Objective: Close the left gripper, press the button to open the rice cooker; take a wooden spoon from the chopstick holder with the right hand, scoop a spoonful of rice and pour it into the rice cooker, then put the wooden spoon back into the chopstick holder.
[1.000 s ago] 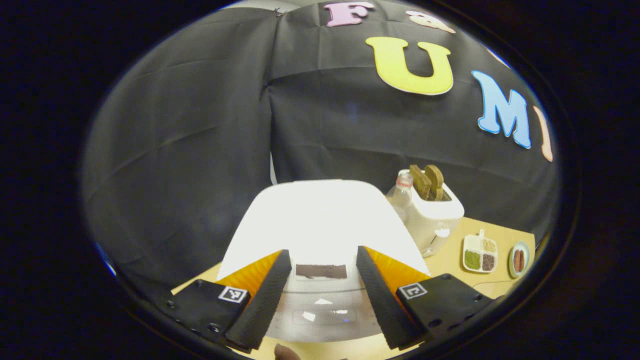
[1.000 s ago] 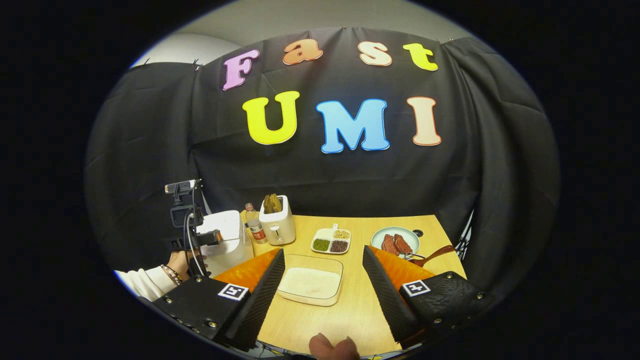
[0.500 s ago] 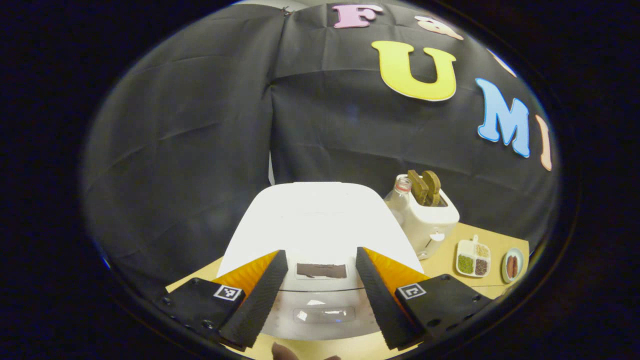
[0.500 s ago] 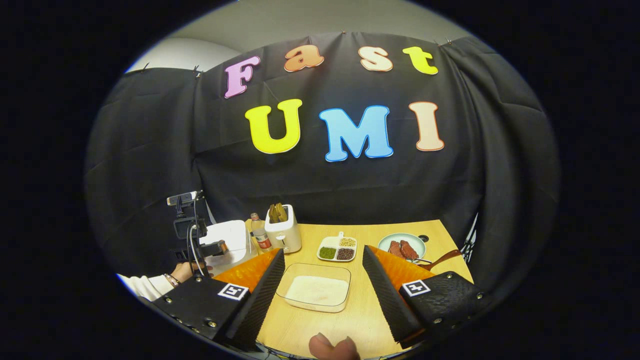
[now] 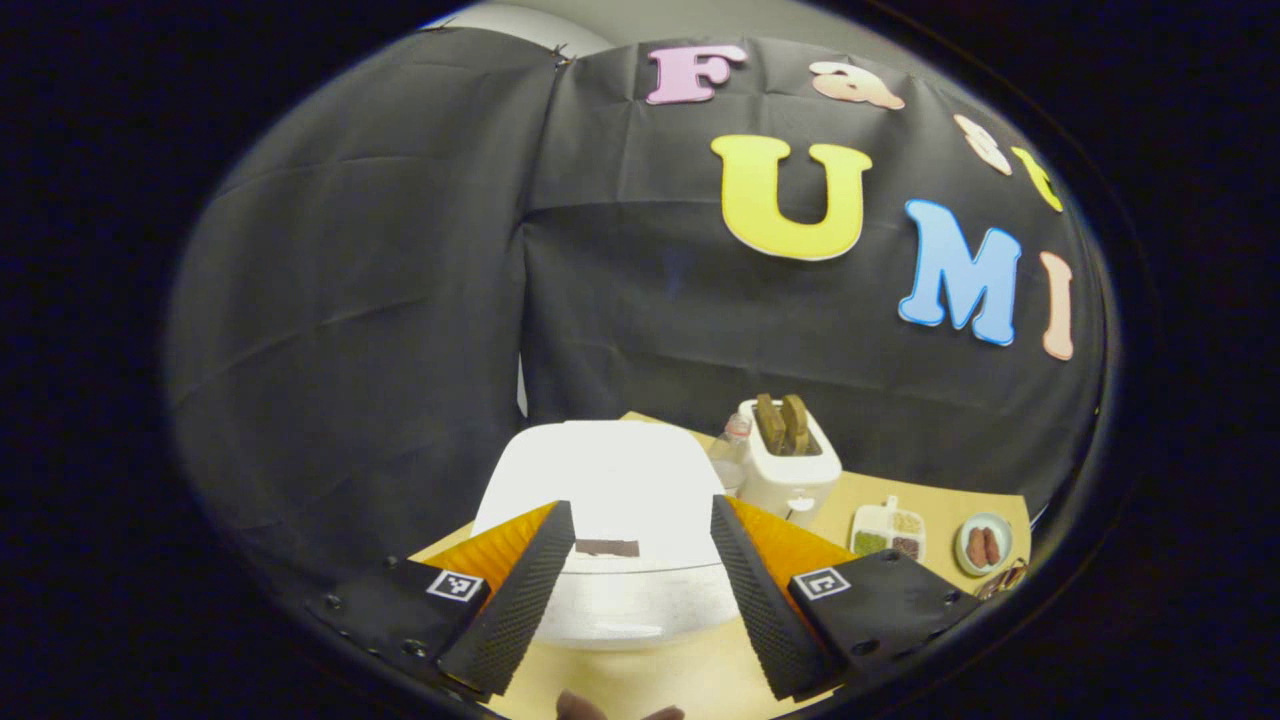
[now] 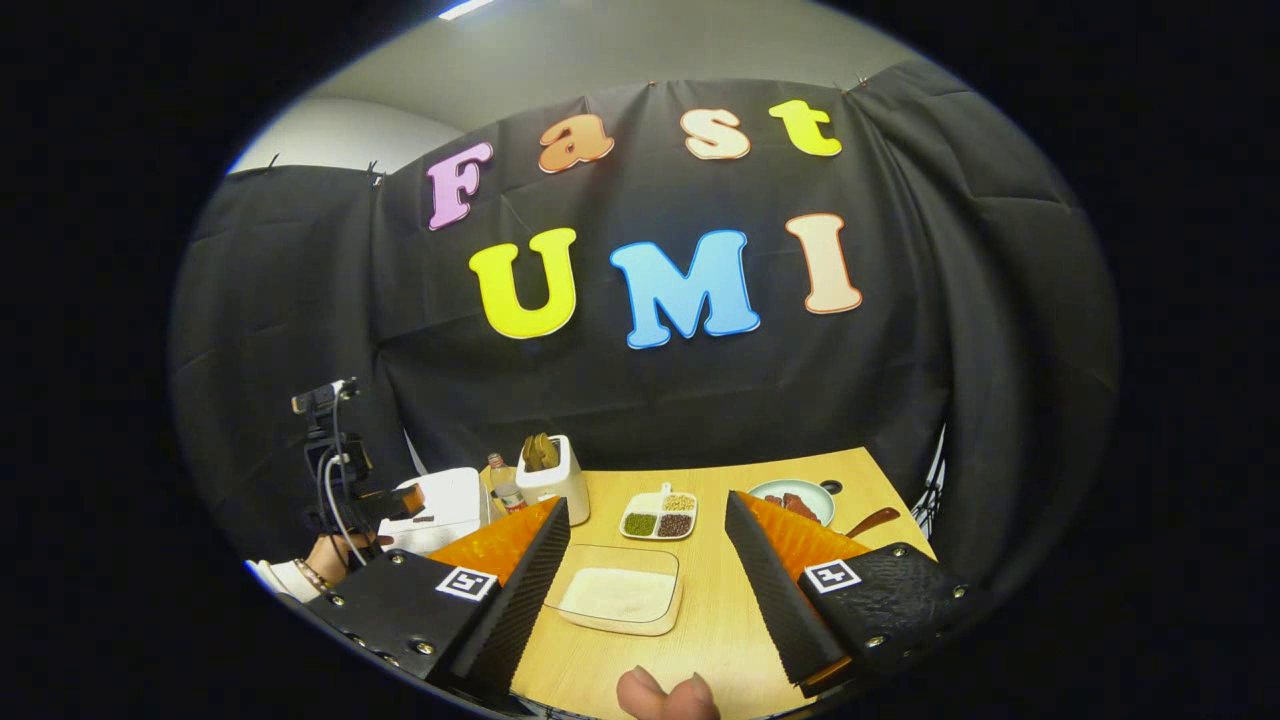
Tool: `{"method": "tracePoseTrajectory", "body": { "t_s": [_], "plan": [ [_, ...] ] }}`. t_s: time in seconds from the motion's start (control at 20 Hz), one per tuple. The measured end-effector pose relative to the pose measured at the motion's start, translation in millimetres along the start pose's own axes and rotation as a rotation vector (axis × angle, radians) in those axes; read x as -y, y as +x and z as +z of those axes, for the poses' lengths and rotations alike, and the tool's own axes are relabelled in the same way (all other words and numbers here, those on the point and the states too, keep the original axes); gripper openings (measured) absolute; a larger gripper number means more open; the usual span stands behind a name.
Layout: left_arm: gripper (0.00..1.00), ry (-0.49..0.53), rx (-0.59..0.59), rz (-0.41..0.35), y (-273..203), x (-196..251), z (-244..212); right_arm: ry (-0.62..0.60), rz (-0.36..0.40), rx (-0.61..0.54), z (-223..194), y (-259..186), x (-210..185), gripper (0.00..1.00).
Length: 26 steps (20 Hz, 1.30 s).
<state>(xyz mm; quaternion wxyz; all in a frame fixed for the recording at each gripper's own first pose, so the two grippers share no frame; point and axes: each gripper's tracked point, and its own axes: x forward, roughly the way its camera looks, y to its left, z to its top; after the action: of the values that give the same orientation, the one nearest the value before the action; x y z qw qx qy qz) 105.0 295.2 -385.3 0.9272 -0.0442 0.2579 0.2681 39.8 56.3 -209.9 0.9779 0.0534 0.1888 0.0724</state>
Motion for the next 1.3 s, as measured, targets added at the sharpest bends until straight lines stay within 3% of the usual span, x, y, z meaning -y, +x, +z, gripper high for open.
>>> {"method": "tracePoseTrajectory", "body": {
  "t_s": [0.25, 0.35, 0.45, 0.5, 0.55, 0.8, 0.95, 1.2, 1.3],
  "plan": [
    [0.95, -0.03, 0.127, -0.157, -134.5, 61.1, 68.5, -0.039, -0.006, 0.077, 37.3, -8.7, 30.0, 0.95],
    [0.98, -0.018, 0.221, -0.276, -200.4, 96.4, 102.5, -0.072, -0.016, 0.127, 57.5, -16.4, 42.3, 0.95],
    [0.94, -0.016, 0.289, -0.419, -270.8, 137.9, 123.9, -0.125, -0.008, 0.161, 71.4, -23.6, 46.3, 0.95],
    [0.99, -0.016, 0.322, -0.448, -304.2, 144.7, 133.2, -0.149, 0.012, 0.172, 77.6, -26.7, 41.4, 0.95],
    [0.94, -0.015, 0.351, -0.443, -327.4, 141.4, 137.1, -0.166, 0.036, 0.19, 84.1, -30.3, 33.6, 0.95],
    [0.93, 0.03, 0.434, -0.466, -407.5, 137.7, 154.6, -0.232, 0.074, 0.298, 124.8, -63.1, 2.2, 0.95],
    [0.93, 0.055, 0.469, -0.449, -422.8, 124.5, 160.3, -0.253, 0.073, 0.329, 135.3, -75.7, -11.2, 0.95],
    [0.93, -0.004, 0.471, -0.427, -423.0, 92.3, 160.8, -0.233, 0.091, 0.352, 139.4, -86.7, -31.9, 0.95],
    [0.99, 0.007, 0.474, -0.414, -422.2, 79.7, 163.0, -0.232, 0.1, 0.353, 137.7, -90.9, -42.1, 0.95]
  ]
}}
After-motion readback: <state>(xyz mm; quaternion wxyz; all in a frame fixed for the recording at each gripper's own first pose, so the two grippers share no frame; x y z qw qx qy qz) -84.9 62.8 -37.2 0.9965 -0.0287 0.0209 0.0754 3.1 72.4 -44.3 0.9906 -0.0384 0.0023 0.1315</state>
